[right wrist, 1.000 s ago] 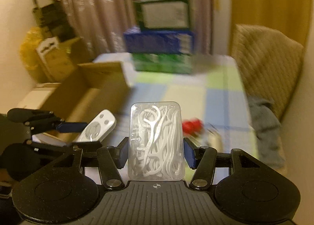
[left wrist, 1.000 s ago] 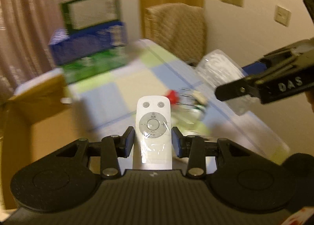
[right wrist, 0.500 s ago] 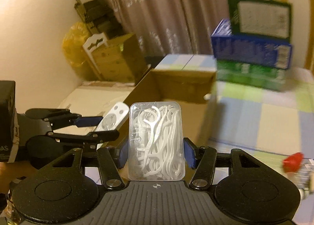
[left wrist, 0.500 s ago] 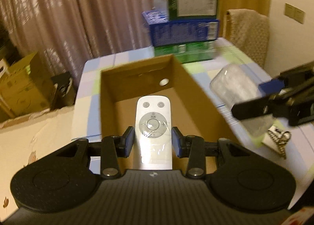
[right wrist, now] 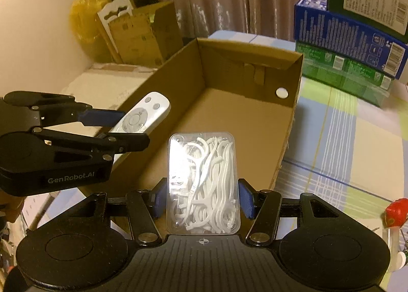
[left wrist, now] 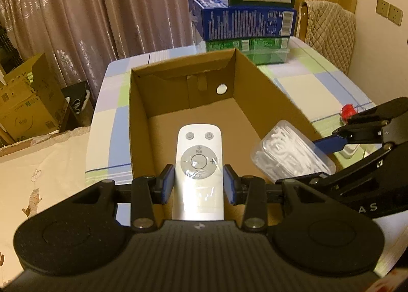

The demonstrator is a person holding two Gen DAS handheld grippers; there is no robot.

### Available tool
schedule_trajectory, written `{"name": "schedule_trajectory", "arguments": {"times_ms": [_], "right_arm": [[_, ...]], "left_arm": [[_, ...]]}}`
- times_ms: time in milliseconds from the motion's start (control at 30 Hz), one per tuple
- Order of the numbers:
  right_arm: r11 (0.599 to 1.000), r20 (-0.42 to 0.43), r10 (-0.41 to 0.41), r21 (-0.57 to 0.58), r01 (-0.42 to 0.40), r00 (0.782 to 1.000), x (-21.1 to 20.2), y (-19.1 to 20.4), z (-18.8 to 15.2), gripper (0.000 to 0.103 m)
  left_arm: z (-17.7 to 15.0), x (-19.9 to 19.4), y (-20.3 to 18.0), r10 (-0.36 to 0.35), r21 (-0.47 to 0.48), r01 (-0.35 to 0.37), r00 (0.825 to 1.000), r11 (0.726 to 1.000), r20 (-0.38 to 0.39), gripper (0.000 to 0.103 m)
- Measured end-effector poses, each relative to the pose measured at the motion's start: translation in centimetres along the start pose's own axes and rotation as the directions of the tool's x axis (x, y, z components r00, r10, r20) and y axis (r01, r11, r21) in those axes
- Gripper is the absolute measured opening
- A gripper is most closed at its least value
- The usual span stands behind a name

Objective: Organize rigid objects
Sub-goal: 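Open the left gripper over the cardboard box while the right gripper releases the floss box inside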

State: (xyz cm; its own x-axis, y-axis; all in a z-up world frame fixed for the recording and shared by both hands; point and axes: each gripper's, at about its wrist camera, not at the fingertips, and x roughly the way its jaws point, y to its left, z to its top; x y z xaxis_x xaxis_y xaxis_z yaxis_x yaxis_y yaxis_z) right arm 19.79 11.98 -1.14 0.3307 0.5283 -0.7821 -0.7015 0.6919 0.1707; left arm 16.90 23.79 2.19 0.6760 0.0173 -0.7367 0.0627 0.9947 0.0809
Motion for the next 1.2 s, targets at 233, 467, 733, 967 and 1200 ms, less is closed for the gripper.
{"name": "schedule_trajectory", "arguments": {"times_ms": [233, 467, 733, 967, 1200], "right_arm": [[1.0, -0.008, -0.002, -0.011, 0.002, 1.0, 0.7, 0.0, -0.7, 0.053], [1.0, -0.008, -0.002, -0.015, 0.002, 1.0, 0.6, 0.0, -0.8, 0.053], [1.0, -0.005, -0.007, -0.019, 0.007, 1.0, 0.4, 0.2, -1.0, 0.053], [1.0, 0.029, 0.001, -0.006, -0.001, 1.0, -0.1, 0.1, -1.1, 0.056], [0.999, 0.139, -0.002, 0.047, -0.005, 0.99, -4.4, -0.6, -1.9, 0.062]], "left_arm": [[-0.9, 1.5, -0.2, -0.021, -0.014, 0.02, 0.999, 1.0, -0.035, 0.036], [-0.8, 0.5, 0.3, -0.008, -0.037, 0.008, 1.0, 0.999, -0.008, 0.036], [0.1, -2.1, 0.7, -0.001, -0.056, 0.004, 0.999, 0.998, 0.053, 0.036], [0.2, -3.1, 0.9, 0.011, -0.078, -0.005, 0.997, 0.997, 0.075, 0.036], [0.0, -5.1, 0.3, 0.023, -0.111, -0.011, 0.994, 0.994, 0.107, 0.039]]}}
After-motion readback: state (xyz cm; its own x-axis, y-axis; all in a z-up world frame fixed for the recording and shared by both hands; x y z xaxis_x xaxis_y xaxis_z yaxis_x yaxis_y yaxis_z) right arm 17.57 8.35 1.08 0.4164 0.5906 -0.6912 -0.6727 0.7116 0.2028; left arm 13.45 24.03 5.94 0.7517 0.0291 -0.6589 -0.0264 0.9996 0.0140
